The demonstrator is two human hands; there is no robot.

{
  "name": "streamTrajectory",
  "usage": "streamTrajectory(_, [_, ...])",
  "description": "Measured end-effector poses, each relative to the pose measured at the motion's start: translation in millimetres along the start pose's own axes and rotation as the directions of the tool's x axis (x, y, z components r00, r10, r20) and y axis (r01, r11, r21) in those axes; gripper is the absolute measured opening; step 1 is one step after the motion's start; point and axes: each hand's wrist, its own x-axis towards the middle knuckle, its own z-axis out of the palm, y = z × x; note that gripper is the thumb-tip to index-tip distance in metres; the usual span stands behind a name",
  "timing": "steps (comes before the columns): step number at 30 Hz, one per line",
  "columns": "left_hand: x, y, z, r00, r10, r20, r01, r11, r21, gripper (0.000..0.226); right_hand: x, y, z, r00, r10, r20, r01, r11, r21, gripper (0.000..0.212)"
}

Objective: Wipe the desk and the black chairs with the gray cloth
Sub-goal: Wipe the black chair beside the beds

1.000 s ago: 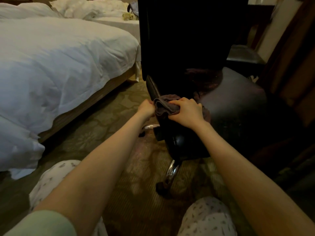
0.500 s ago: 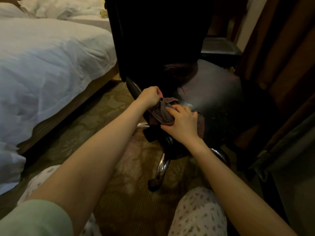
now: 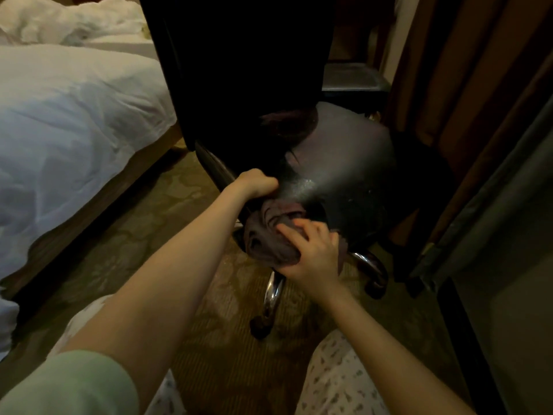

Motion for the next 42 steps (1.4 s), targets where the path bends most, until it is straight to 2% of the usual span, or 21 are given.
streamTrajectory(4, [5, 3, 5, 1.0, 0.001, 0.009, -0.001, 1.0, 0.023, 0.044, -13, 5, 1, 0.997, -0.03, -0.075, 0.031, 0.999, 0.016, 0.053])
streamTrajectory(7, [3, 5, 10, 1.0, 0.004, 0.023, -0.005, 1.0, 0.023, 0.033, -19, 9, 0, 0.992, -0.084, -0.092, 0.085, 0.996, 0.008, 0.05])
streamTrajectory(10, [1, 3, 12, 1.0, 0.003, 0.027, -0.004, 0.998, 0.059, 0.051, -17, 13, -2, 0.988, -0.121, -0.095, 0.122, 0.992, 0.006, 0.049])
streamTrajectory(14, [2, 0, 11, 1.0, -0.004, 0.014, 0.003, 0.997, 0.076, 0.053, 3, 19, -10, 0.989, -0.126, -0.074, 0.128, 0.991, 0.037, 0.049])
streamTrajectory(17, [9, -5, 10, 1.0, 0.0, 0.029, -0.002, 0.998, 0.07, 0.043, 35, 30, -17, 0.994, -0.084, -0.063, 0.085, 0.996, 0.013, 0.049])
streamTrajectory(21, [21, -20, 5, 0.999, -0.002, 0.041, -0.002, 0.997, 0.075, 0.032, 66, 39, -19, 0.973, -0.231, -0.013, 0.229, 0.97, -0.082, 0.047])
streamTrajectory(23, [26, -28, 0, 1.0, -0.011, 0.019, 0.01, 0.996, 0.093, 0.028, 81, 41, -21, 0.97, -0.244, 0.012, 0.243, 0.963, -0.112, 0.049])
streamTrajectory(24, [27, -32, -3, 1.0, -0.015, 0.011, 0.014, 0.995, 0.094, 0.023, 90, 43, -24, 0.977, -0.211, 0.001, 0.21, 0.97, -0.125, 0.05])
streamTrajectory(26, [29, -39, -11, 0.999, -0.036, 0.024, 0.034, 0.996, 0.087, 0.024, 110, 48, -31, 0.999, -0.032, -0.027, 0.029, 0.995, -0.099, 0.053])
streamTrajectory(28, [35, -49, -17, 0.997, -0.065, 0.031, 0.062, 0.994, 0.089, 0.034, 128, 57, -34, 0.982, 0.186, 0.034, -0.183, 0.98, -0.074, 0.055])
streamTrajectory(29, [39, -54, -18, 0.996, -0.08, 0.028, 0.077, 0.993, 0.094, 0.037, 132, 61, -32, 0.968, 0.24, 0.078, -0.234, 0.969, -0.081, 0.056])
streamTrajectory(33, [56, -71, -30, 0.997, -0.075, -0.018, 0.076, 0.994, 0.084, 0.037, 134, 50, -7, 0.934, 0.276, 0.229, -0.234, 0.953, -0.194, 0.058])
streamTrajectory(38, [51, -98, -47, 0.997, -0.012, -0.071, 0.002, 0.989, -0.146, 0.025, 136, 23, 20, 0.928, 0.329, 0.173, -0.264, 0.912, -0.315, 0.061])
streamTrajectory(40, [42, -117, -55, 0.995, -0.031, -0.09, 0.002, 0.951, -0.308, 0.016, 138, 11, 30, 0.934, 0.33, 0.137, -0.269, 0.903, -0.335, 0.059])
streamTrajectory(42, [34, -136, -60, 0.996, -0.049, -0.075, 0.013, 0.907, -0.42, 0.022, 144, 2, 37, 0.926, 0.359, 0.115, -0.303, 0.891, -0.337, 0.057])
